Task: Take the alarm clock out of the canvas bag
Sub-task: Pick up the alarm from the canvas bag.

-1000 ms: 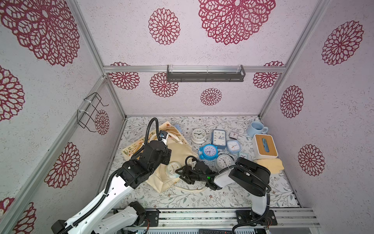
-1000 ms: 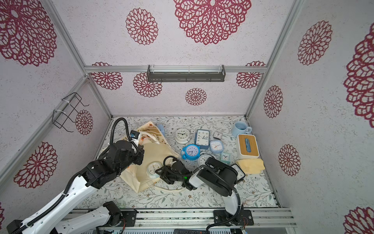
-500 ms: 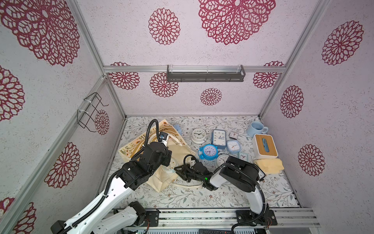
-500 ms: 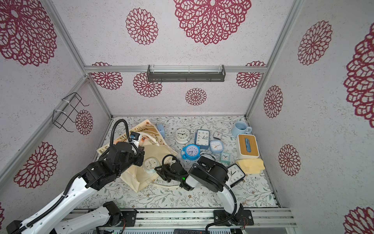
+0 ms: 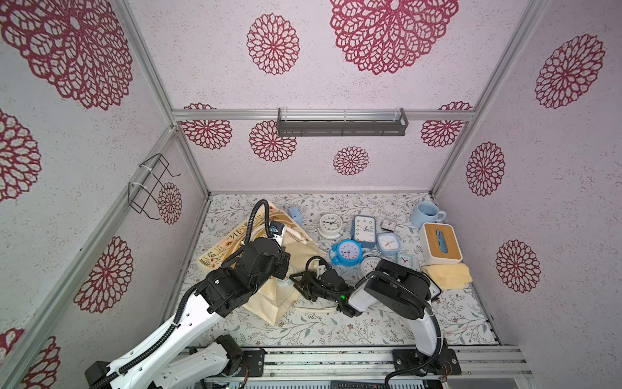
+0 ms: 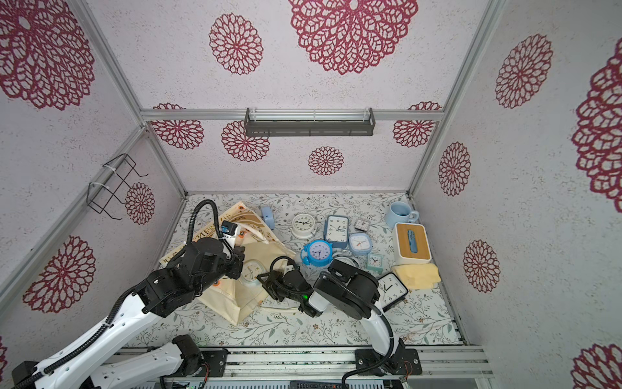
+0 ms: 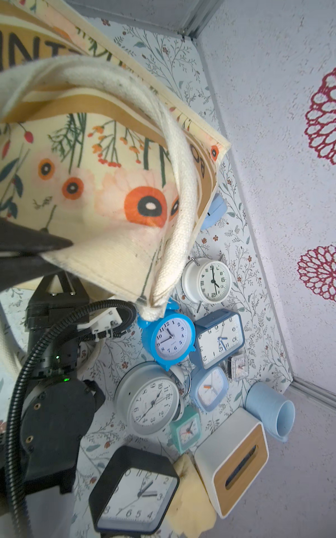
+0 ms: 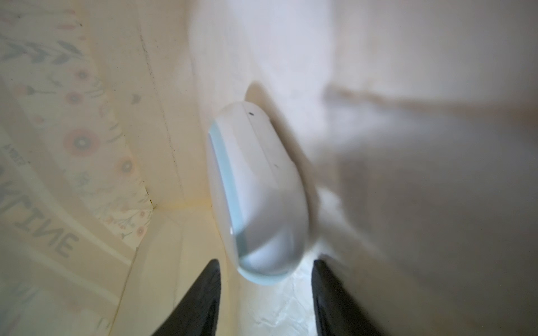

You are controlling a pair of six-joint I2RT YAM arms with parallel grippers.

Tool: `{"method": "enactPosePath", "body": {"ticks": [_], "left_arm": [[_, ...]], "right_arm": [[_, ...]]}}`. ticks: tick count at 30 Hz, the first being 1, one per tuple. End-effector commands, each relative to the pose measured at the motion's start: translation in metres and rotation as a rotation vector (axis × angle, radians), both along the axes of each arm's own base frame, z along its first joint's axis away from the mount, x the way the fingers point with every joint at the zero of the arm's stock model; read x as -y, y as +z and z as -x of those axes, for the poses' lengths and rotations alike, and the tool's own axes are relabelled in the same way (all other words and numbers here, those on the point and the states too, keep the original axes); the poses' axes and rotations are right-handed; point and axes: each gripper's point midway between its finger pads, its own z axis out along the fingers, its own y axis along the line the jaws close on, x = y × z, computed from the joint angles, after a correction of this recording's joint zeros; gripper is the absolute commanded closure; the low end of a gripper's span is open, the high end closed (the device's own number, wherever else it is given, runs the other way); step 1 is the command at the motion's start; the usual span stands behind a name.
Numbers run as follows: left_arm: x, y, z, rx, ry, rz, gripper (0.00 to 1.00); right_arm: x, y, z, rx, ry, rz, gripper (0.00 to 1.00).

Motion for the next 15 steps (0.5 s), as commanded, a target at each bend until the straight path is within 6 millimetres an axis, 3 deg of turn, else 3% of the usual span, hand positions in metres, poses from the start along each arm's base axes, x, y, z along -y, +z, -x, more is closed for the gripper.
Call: {"method": "enactPosePath", "body": {"ticks": [1,3,4,6,8,11,15], "left_arm": [[0.03,0.038,0.017,0.008,-0.104,0.165,1.0],[0.039,0.04,0.03,-0.024,-0.171,0.17,0.96],[0.037,0.041,0.035,-0.034,-0.18,0.162,0.86],[0.029,0.052,0.041,-0.018,-0.188,0.15,0.76],[0.013,0.075,0.043,0.038,-0.154,0.145,0.63],[-0.005,0.101,0.044,0.106,-0.125,0.116,0.59],[-0.046,0.106,0.025,0.151,0.066,0.017,0.42]], "right_arm": [[-0.001,0.008,-0.008,0.053,-0.004,0.03,0.37],[-0.003,0.007,-0.01,0.06,0.003,0.056,0.34],[-0.003,0.005,-0.011,0.053,0.004,0.069,0.33],[-0.002,-0.001,-0.011,0.038,0.003,0.082,0.33],[0.001,-0.012,-0.011,0.003,-0.012,0.098,0.33],[0.008,-0.03,-0.009,-0.06,-0.035,0.131,0.34],[0.009,-0.046,-0.008,-0.109,-0.04,0.139,0.35]]}}
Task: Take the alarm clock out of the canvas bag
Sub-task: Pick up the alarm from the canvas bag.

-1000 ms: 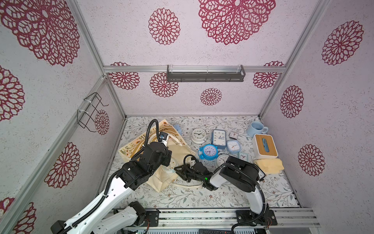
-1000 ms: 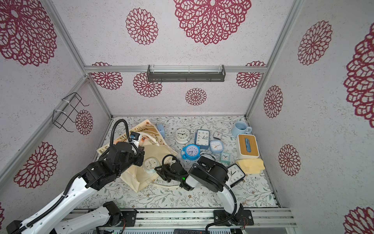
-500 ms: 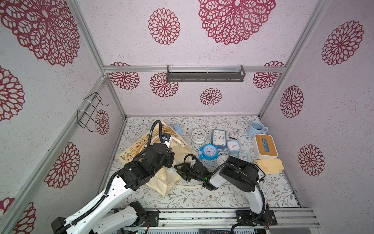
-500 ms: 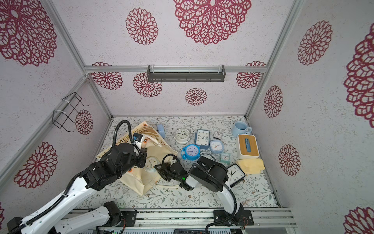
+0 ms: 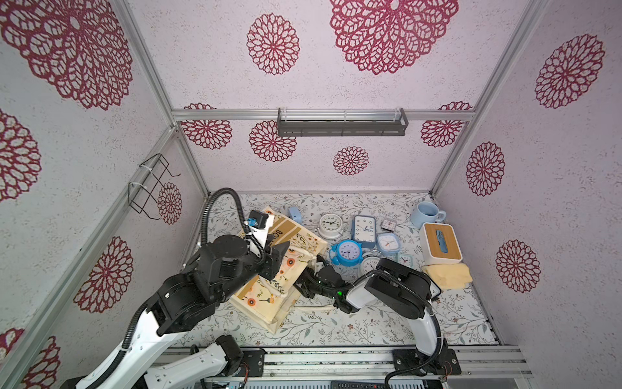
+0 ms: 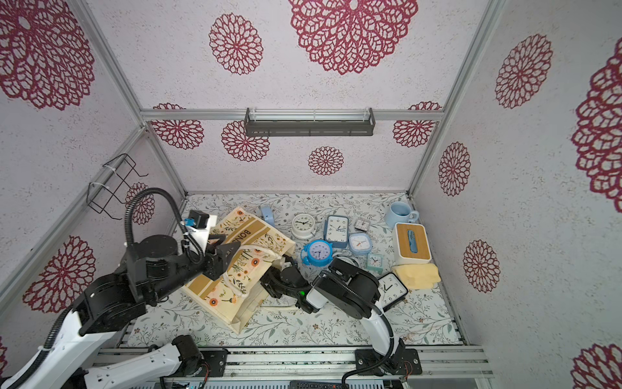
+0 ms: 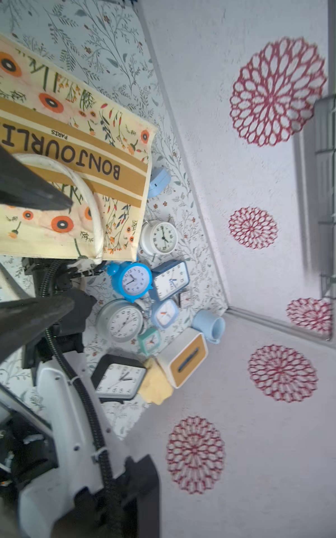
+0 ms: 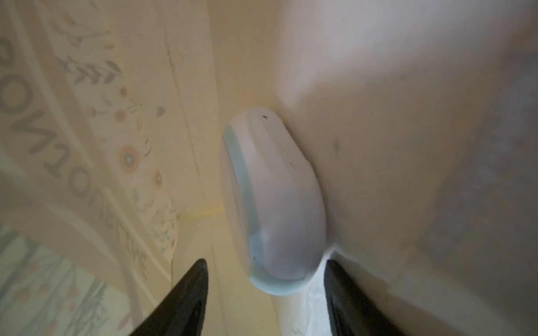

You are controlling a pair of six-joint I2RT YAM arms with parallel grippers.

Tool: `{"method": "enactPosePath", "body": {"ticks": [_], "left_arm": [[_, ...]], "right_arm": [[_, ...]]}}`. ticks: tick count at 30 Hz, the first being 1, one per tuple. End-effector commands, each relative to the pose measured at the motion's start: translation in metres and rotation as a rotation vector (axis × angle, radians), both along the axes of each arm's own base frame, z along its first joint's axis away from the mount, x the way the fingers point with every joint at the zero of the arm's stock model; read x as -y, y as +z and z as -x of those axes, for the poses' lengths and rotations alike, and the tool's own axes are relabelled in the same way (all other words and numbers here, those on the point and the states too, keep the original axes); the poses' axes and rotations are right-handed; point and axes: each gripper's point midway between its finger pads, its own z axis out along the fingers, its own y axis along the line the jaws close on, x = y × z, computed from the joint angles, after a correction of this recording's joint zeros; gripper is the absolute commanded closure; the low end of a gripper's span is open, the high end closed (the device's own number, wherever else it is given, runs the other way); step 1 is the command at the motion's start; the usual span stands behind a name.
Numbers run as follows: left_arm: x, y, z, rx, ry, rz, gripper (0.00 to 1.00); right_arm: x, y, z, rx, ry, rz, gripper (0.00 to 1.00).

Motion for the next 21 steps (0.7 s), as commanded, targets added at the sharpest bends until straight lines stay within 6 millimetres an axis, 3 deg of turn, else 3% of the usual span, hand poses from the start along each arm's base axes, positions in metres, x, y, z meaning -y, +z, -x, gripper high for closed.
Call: {"method": "enactPosePath", "body": {"ticks": [1,3,6,11,17,21], "left_arm": [[-0.052,-0.009,-0.022,0.015,0.253,-0.126,0.4],[-0.082,-0.013,-0.043,0.024,0.405,-0.119,0.34],[-0.126,-0.038,-0.079,-0.024,0.591,-0.069,0.32],[-0.185,-0.11,-0.142,-0.217,0.783,-0.036,0.47],[-0.225,-0.182,-0.196,-0.464,0.901,0.078,0.49],[-0.224,-0.236,-0.225,-0.669,0.863,0.13,0.56]], "right_arm": [[0.016,-0.051,0.002,-0.106,-0.033,0.123,0.36],[0.014,-0.053,0.002,-0.107,-0.029,0.121,0.36],[0.012,-0.055,0.001,-0.106,-0.021,0.119,0.36],[0.007,-0.053,0.003,-0.089,0.007,0.131,0.37],[0.002,-0.053,0.005,-0.073,0.042,0.152,0.37],[-0.001,-0.053,0.003,-0.071,0.056,0.147,0.37]]}}
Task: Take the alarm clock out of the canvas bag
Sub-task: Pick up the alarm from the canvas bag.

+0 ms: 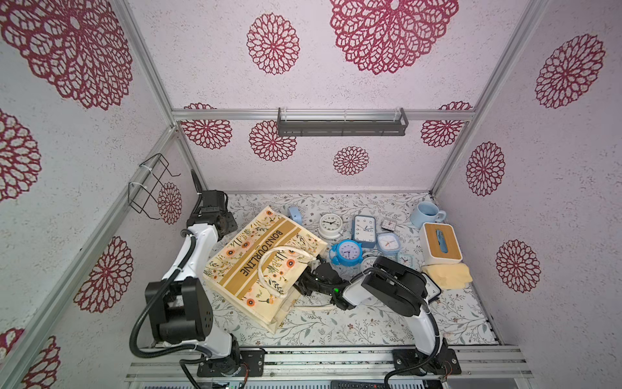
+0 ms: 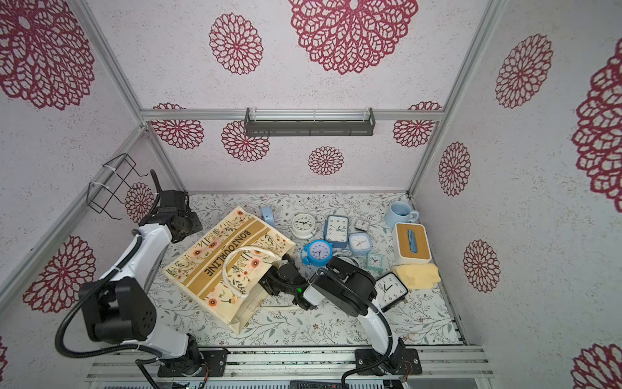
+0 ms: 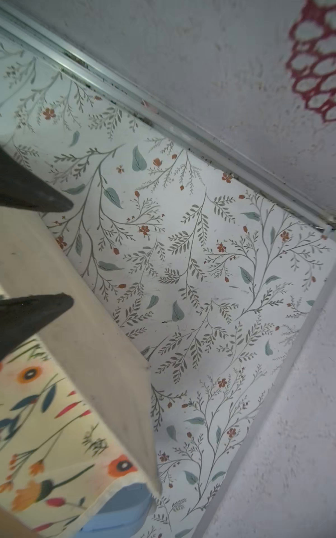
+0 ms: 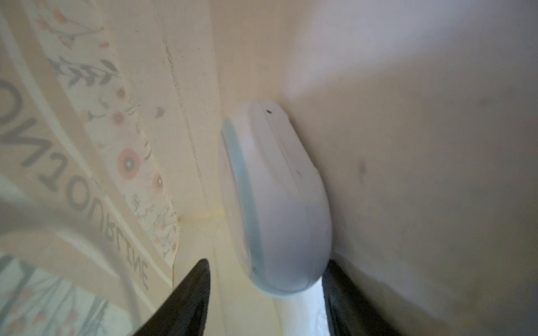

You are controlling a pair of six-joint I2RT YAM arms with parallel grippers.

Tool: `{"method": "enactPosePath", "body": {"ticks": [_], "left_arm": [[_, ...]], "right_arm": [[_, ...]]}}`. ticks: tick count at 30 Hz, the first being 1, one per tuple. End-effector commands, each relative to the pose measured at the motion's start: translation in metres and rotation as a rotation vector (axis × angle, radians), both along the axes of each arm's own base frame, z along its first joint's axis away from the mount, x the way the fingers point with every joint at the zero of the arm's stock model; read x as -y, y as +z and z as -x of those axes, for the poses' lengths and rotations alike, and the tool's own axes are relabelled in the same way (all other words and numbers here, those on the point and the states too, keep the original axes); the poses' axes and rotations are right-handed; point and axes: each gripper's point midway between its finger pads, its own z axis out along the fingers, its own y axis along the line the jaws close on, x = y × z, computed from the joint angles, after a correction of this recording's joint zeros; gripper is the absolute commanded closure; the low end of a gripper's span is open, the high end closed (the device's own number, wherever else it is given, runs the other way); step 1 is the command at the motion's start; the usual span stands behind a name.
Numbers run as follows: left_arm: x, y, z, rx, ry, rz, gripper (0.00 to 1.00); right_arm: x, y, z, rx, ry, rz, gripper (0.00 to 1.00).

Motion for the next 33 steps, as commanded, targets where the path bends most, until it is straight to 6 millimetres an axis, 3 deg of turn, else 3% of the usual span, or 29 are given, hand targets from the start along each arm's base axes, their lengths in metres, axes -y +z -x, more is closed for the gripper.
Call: {"method": "enactPosePath", "body": {"ticks": [1,5,6,7,14,17,21,29,33], "left_arm": [[0.015,-0.028,-0.024,-0.053,-0.007,0.174,0.57],[0.042,-0.079,-0.036,-0.192,-0.063,0.316,0.73],[0.049,-0.085,-0.036,-0.203,-0.074,0.32,0.74],[0.054,-0.105,-0.033,-0.246,-0.077,0.321,0.75],[0.094,-0.165,-0.011,-0.385,-0.137,0.334,0.76],[0.103,-0.177,-0.006,-0.416,-0.156,0.337,0.77],[0.112,-0.179,-0.008,-0.434,-0.191,0.342,0.78],[0.134,-0.194,-0.008,-0.497,-0.278,0.357,0.82],[0.146,-0.193,-0.008,-0.506,-0.32,0.374,0.84]], "right_arm": [[0.012,-0.054,0.008,-0.073,0.029,0.156,0.37],[0.007,-0.051,0.003,-0.057,0.044,0.162,0.37],[0.007,-0.05,0.001,-0.053,0.042,0.162,0.37],[0.007,-0.049,-0.001,-0.053,0.041,0.161,0.37],[0.006,-0.053,-0.011,-0.063,0.038,0.181,0.36],[0.011,-0.061,-0.014,-0.09,0.022,0.21,0.35],[0.026,-0.068,-0.018,-0.107,-0.032,0.259,0.32],[0.058,-0.048,-0.045,0.0,-0.132,0.438,0.31],[0.056,-0.055,-0.057,0.001,-0.126,0.441,0.3]]}}
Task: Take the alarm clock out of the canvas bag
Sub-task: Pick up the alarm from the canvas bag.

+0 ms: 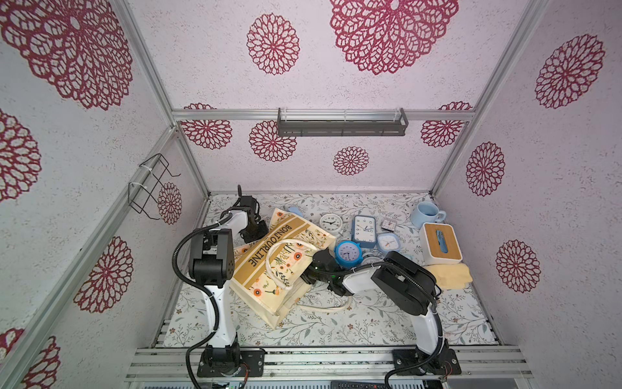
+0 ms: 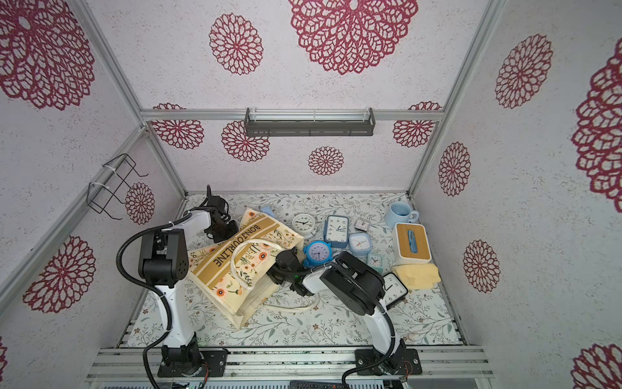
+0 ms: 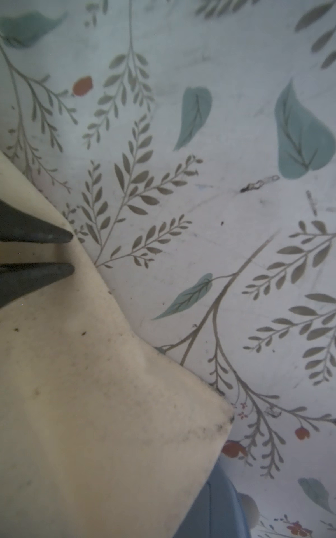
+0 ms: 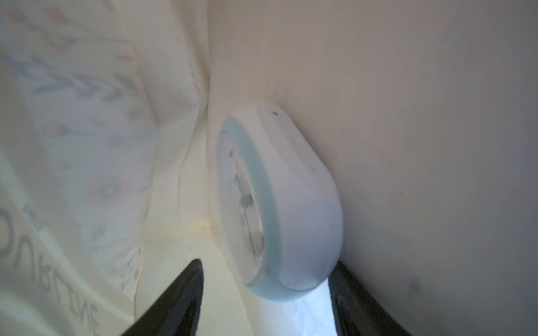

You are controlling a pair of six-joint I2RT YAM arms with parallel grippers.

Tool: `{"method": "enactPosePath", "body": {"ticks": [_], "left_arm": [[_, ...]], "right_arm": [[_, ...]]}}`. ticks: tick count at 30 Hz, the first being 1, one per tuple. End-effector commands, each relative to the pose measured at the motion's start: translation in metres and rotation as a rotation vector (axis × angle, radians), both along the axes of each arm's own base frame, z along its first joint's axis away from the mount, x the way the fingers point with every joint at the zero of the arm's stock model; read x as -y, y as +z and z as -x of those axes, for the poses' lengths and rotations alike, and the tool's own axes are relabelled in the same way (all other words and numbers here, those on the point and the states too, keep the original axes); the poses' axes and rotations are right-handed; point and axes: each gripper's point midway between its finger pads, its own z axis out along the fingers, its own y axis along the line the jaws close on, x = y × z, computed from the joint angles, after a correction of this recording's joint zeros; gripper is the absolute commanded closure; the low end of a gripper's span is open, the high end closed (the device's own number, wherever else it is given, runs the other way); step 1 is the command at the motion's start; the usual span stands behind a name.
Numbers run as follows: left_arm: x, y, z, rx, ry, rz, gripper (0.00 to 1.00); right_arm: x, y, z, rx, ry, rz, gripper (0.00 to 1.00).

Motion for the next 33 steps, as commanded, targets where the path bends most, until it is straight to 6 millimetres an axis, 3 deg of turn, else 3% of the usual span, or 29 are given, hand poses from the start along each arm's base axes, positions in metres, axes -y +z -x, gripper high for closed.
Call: {"method": "enactPosePath", "body": {"ticks": [1,3,7,11,16,22,29,33], "left_arm": [[0.026,-0.038,0.04,-0.176,-0.086,0.043,0.84],[0.032,-0.037,0.043,-0.18,-0.102,0.057,0.85],[0.04,-0.037,0.054,-0.188,-0.122,0.079,0.86],[0.041,-0.035,0.061,-0.195,-0.125,0.087,0.88],[0.043,-0.037,0.063,-0.202,-0.126,0.1,0.9],[0.044,-0.04,0.064,-0.213,-0.127,0.112,0.96],[0.046,-0.043,0.064,-0.22,-0.131,0.122,1.0],[0.046,-0.04,0.064,-0.216,-0.135,0.125,1.0]], "right_arm": [[0.037,-0.061,-0.009,-0.063,-0.058,0.231,0.3],[0.033,-0.062,-0.016,-0.044,-0.06,0.219,0.3],[0.006,-0.055,-0.034,0.032,0.011,0.17,0.31],[-0.025,-0.048,-0.03,0.035,0.107,0.059,0.33],[-0.035,-0.043,-0.019,0.019,0.143,0.023,0.32],[-0.067,-0.037,-0.019,0.032,0.21,-0.06,0.33],[-0.088,-0.026,-0.035,0.068,0.205,-0.127,0.34],[-0.091,-0.02,-0.041,0.079,0.182,-0.129,0.41]]}}
